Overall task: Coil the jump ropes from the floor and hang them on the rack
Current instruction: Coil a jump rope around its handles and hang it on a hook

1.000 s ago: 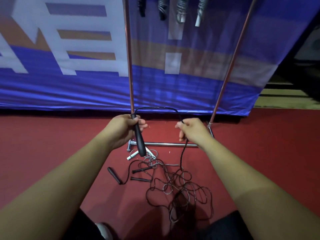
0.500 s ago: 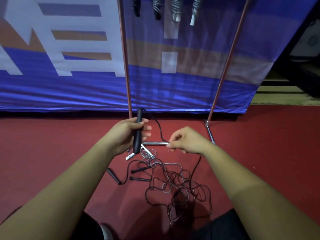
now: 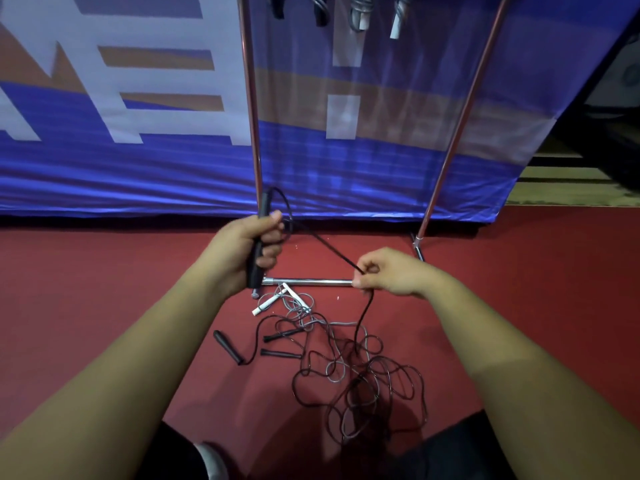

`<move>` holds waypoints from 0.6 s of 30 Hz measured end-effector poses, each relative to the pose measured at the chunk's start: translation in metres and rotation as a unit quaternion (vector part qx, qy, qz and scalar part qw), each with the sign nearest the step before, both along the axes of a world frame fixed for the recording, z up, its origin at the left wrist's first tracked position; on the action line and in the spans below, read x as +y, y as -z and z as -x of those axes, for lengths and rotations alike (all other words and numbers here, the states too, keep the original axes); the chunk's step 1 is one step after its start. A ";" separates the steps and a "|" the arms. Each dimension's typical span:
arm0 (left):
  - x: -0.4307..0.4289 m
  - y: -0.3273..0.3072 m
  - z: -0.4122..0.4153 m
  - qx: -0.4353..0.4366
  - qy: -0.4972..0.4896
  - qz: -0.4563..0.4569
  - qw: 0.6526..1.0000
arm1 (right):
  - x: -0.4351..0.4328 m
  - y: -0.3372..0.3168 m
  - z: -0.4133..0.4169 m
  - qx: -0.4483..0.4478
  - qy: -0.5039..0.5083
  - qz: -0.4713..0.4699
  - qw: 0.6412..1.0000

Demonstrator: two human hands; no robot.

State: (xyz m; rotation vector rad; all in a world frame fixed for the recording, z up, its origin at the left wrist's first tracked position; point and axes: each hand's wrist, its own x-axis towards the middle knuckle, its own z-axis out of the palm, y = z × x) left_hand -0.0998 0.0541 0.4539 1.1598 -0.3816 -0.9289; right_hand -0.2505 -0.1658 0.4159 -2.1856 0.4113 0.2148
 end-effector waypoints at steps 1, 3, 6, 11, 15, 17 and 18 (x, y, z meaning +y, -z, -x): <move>0.004 -0.003 -0.006 0.020 -0.020 0.010 1.000 | -0.008 0.008 0.002 0.042 0.000 0.028 0.999; 0.013 -0.002 -0.019 -0.043 -0.068 -0.041 0.996 | -0.015 0.020 0.008 0.088 0.026 0.014 0.996; 0.025 0.010 -0.031 -0.281 -0.159 -0.246 0.914 | -0.016 0.022 0.009 0.031 0.109 -0.072 0.991; 0.022 0.020 -0.031 -0.330 -0.112 -0.265 0.899 | 0.005 0.004 -0.003 -0.009 0.092 -0.071 0.993; 0.014 0.027 -0.019 -0.519 0.052 -0.411 0.748 | 0.022 -0.005 -0.014 -0.018 0.086 0.001 0.996; 0.015 0.031 -0.020 -0.535 0.030 -0.424 0.730 | 0.021 -0.005 -0.016 -0.024 0.098 0.061 0.993; 0.015 0.030 -0.022 -0.523 0.006 -0.417 0.743 | 0.018 -0.004 -0.015 -0.024 0.104 0.084 0.991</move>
